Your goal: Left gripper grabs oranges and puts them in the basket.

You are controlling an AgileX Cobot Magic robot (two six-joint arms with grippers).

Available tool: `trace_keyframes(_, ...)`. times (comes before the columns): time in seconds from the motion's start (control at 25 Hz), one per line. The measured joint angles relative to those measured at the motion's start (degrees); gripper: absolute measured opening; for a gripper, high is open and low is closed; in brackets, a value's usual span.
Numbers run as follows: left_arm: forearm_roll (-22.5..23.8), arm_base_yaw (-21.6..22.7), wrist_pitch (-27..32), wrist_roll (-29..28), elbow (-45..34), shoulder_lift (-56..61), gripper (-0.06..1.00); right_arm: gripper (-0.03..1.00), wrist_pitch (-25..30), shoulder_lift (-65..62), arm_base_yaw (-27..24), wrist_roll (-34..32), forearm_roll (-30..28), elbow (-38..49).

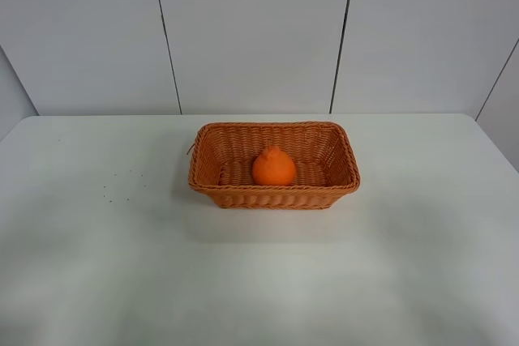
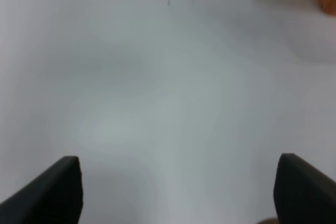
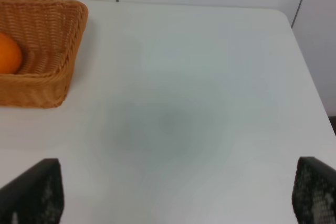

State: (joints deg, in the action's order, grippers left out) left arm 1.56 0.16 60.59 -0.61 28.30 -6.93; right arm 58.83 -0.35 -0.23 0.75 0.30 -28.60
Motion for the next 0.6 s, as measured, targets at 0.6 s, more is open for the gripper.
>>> trace_keyframes(0.6,0.0,0.0,0.0,-0.9,-0.1,7.3,0.85,0.69,0.0,0.0,0.0,0.0,0.0,0.0)
